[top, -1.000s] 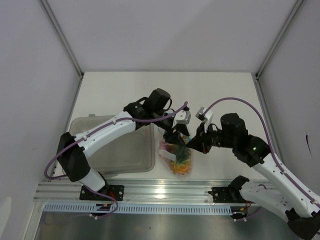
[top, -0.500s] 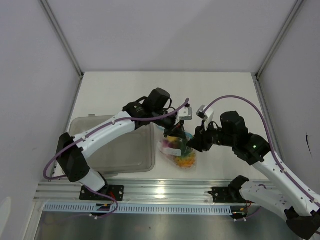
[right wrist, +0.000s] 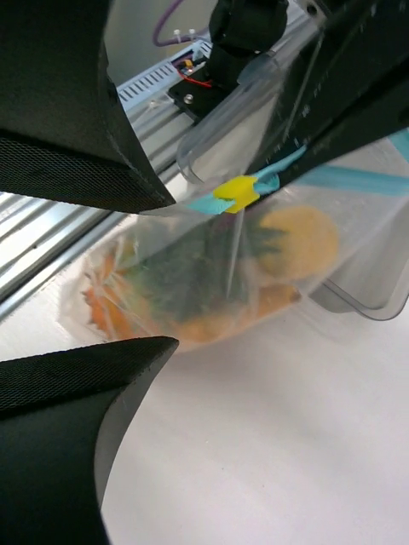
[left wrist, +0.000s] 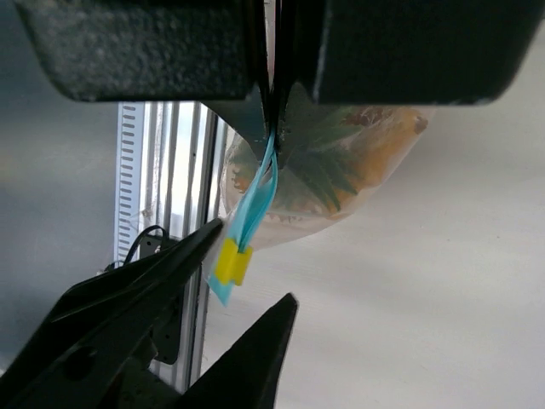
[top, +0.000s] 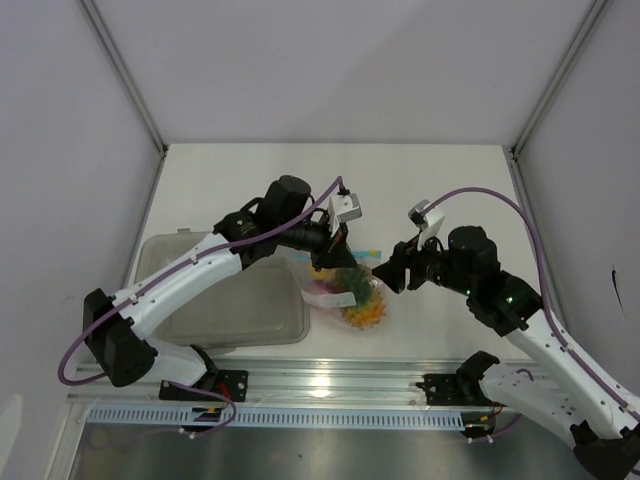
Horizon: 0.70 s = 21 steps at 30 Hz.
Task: Place the food in the zip-top bag and seal the zipper
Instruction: Zip the zipper food storage bag at the center of the board.
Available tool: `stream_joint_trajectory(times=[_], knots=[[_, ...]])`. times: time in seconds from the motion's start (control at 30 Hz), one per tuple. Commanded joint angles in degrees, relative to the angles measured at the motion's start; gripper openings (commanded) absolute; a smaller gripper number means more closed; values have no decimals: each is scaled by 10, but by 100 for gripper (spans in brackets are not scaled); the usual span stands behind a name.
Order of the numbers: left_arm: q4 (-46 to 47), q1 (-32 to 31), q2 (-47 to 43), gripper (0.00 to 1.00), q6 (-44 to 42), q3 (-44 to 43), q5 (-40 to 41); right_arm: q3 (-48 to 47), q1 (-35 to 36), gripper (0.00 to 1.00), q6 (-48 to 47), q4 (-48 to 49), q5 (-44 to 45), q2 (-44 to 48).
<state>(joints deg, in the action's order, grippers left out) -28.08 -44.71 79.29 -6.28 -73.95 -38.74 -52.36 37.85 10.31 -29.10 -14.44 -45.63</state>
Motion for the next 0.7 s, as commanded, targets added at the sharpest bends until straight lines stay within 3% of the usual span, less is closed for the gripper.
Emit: stream_joint_trajectory(times=[0.0, 0.17, 0.47, 0.67], knots=[[25, 3, -19, 0, 46, 3, -12, 40, -4, 61, 19, 112, 9, -4], [24, 3, -9, 1, 58, -2, -24, 98, -9, 57, 25, 231, -59, 8], [32, 3, -6, 1, 78, 6, -33, 106, -12, 46, 39, 279, -175, -21], [41, 5, -10, 1, 81, 6, -35, 96, -15, 21, 27, 261, -210, -50]])
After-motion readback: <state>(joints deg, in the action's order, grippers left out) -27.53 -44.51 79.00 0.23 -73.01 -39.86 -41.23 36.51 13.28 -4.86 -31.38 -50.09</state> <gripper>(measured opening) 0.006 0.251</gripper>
